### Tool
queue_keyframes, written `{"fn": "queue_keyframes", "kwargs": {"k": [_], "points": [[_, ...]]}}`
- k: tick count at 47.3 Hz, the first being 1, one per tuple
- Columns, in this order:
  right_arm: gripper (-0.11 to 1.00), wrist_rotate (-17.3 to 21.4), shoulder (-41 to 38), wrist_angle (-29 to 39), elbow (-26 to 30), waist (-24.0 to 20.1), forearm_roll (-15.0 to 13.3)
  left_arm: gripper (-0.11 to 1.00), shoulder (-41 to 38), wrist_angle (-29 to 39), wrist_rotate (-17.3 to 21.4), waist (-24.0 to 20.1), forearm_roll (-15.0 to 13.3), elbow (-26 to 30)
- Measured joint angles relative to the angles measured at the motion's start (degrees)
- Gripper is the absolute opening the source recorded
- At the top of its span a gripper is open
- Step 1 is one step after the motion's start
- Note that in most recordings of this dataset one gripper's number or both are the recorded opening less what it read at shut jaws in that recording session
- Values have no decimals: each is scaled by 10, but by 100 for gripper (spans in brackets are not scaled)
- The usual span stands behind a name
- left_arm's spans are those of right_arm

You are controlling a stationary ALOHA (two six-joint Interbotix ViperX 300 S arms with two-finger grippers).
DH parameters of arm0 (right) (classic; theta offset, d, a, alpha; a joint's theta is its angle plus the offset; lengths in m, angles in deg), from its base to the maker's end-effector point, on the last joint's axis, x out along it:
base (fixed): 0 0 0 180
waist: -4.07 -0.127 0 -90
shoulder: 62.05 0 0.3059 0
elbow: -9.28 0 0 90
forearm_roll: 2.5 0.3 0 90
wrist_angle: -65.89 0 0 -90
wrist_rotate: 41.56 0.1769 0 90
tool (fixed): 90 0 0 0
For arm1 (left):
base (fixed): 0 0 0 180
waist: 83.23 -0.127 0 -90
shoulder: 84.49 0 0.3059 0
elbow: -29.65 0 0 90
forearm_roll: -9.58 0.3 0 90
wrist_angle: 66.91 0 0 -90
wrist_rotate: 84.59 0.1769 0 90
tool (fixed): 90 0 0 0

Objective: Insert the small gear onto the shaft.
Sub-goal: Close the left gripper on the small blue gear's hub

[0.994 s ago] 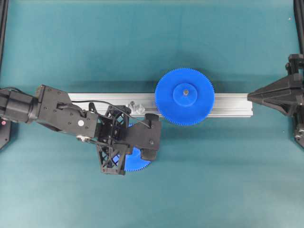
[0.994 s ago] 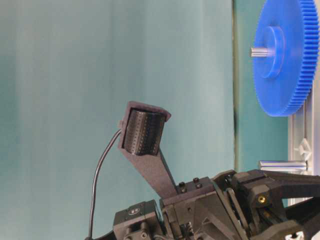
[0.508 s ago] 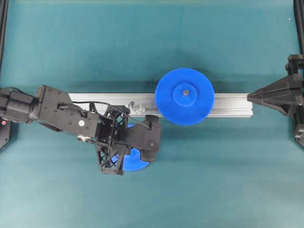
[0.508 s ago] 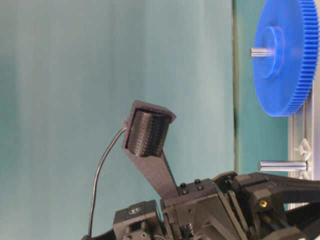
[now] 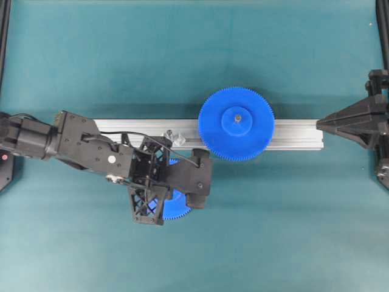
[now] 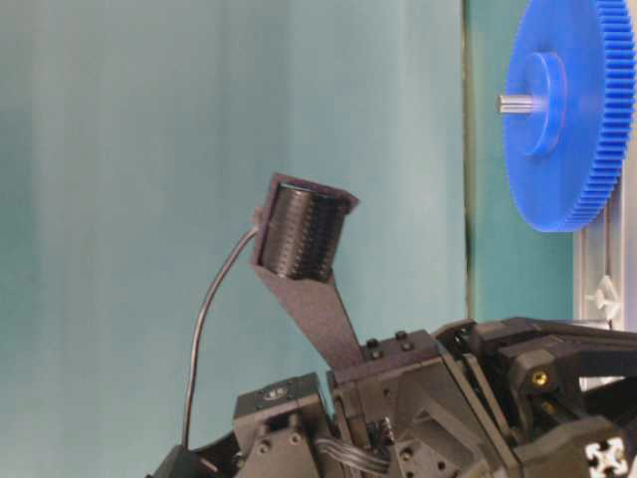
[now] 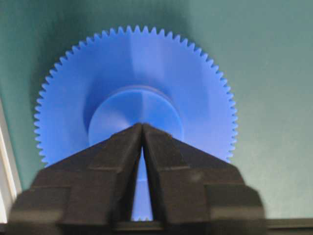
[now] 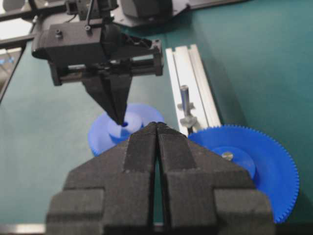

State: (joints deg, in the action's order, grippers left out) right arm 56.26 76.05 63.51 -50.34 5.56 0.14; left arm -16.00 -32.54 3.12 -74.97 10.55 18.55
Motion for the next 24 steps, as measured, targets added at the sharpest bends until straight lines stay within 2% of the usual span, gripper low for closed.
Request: {"fn": "queue_keyframes", "kwargs": {"k": [9, 12, 15, 24], "points": [[4, 1, 0, 0, 0, 1, 0, 74, 0, 4, -1, 0, 0, 1], [4, 1, 0, 0, 0, 1, 0, 87, 0, 6, -1, 0, -1, 2], [4, 1, 0, 0, 0, 0, 0, 93, 0, 9, -1, 0, -1, 2], [4, 1, 0, 0, 1, 0, 0, 93, -2, 14, -1, 0, 0, 1]]}}
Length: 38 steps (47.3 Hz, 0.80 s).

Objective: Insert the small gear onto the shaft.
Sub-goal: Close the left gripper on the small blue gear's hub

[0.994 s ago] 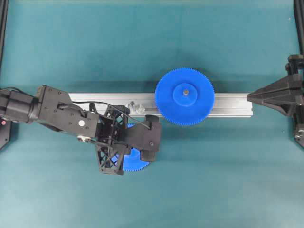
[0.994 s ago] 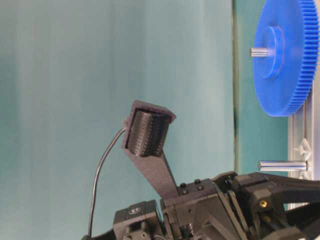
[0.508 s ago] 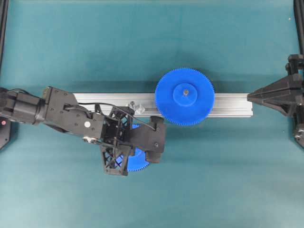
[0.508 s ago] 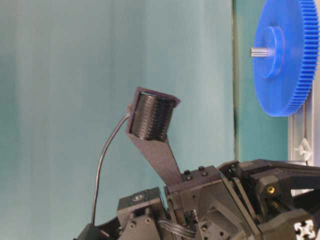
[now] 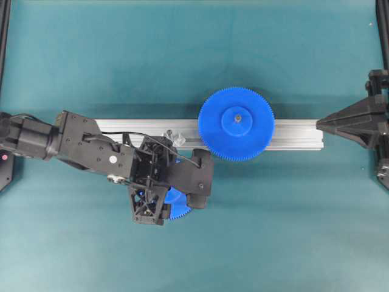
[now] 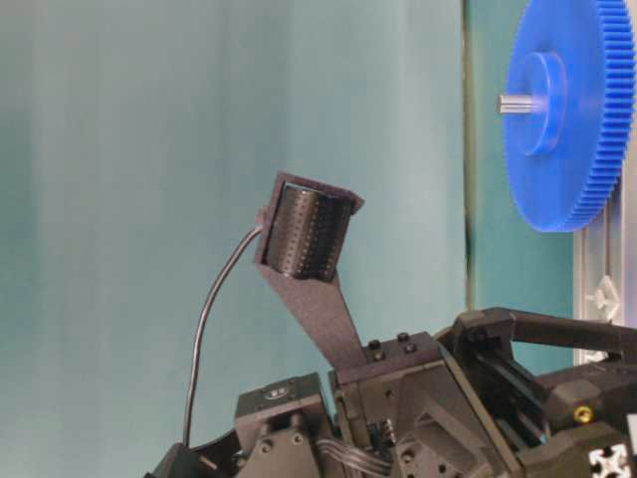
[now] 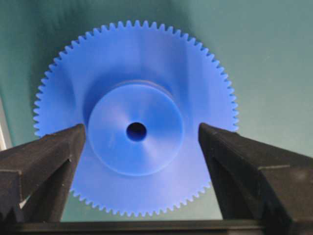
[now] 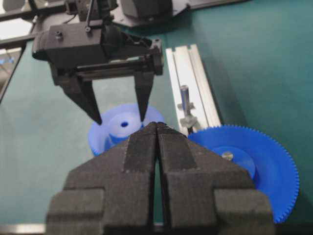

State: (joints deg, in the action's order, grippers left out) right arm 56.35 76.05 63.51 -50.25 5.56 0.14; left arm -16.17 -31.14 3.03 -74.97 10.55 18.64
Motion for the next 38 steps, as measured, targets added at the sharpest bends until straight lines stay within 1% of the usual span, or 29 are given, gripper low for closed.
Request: {"fn": "queue_keyframes", "kwargs": {"k": [16, 38], "points": [[4, 10, 0, 0, -3, 0, 0, 93, -11, 1, 0, 0, -1, 4], [4, 10, 0, 0, -4, 0, 0, 93, -26, -2, 1, -1, 0, 5]]}}
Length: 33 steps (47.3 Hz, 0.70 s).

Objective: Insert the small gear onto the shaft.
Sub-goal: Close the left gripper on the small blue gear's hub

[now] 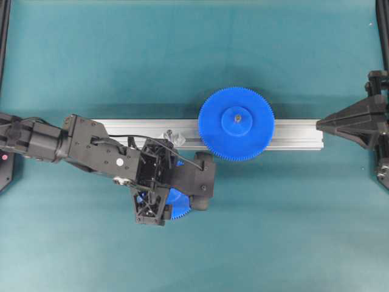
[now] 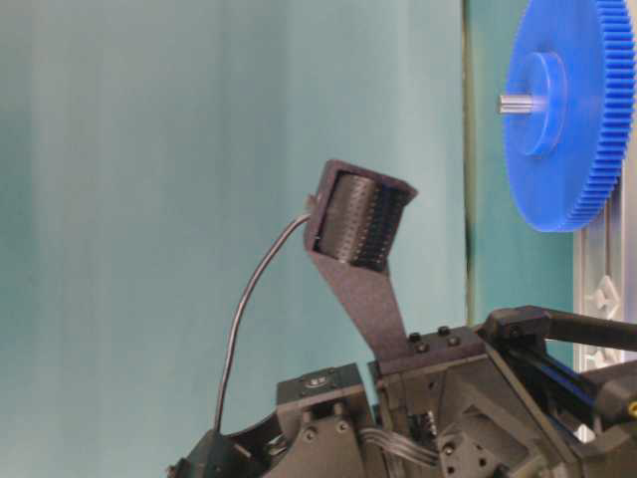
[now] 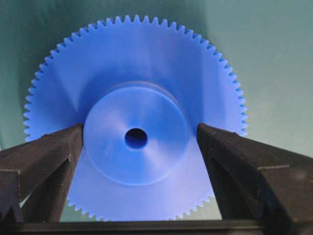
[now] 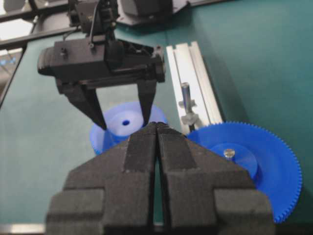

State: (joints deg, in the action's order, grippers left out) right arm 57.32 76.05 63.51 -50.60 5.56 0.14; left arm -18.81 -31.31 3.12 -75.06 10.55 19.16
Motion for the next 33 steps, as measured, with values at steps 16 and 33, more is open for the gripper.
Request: {"fn": "queue_keyframes", "kwargs": {"k": [16, 33], "points": [[4, 0, 3, 0, 0, 1, 0, 93, 0, -13, 0, 0, 0, -1], [4, 0, 9, 0, 0, 0, 0, 93, -2, -14, -2, 0, 0, -5]]}}
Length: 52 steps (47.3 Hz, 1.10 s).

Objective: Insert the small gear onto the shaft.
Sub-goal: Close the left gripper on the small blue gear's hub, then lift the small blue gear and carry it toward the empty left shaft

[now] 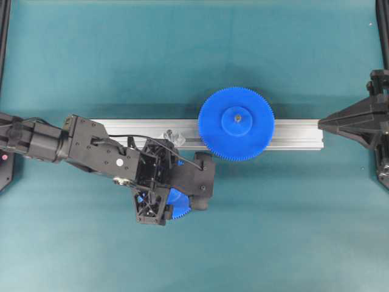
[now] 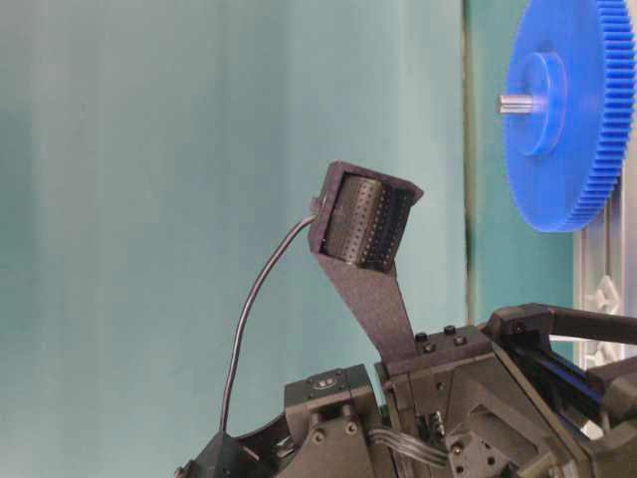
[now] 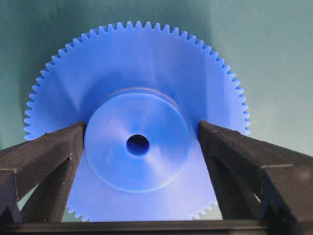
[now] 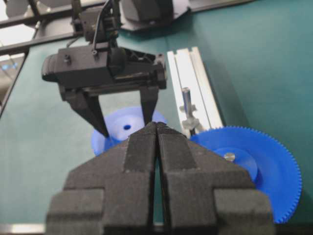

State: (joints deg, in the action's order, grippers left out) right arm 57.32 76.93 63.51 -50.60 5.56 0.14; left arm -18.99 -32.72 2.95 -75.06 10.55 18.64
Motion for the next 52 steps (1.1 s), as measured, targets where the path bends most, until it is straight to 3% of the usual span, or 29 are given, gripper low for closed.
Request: {"fn": "queue_keyframes", "kwargs": {"k": [27, 32, 37, 52], "points": [[4, 1, 0, 0, 0, 0, 0, 92, 0, 1, 0, -1, 0, 0], [4, 1, 0, 0, 0, 0, -1, 86, 0, 4, -1, -1, 0, 0], [4, 1, 0, 0, 0, 1, 0, 69, 0, 11, -3, -2, 0, 3], [4, 1, 0, 0, 0, 0, 0, 69, 0, 12, -6, -3, 0, 4]]}}
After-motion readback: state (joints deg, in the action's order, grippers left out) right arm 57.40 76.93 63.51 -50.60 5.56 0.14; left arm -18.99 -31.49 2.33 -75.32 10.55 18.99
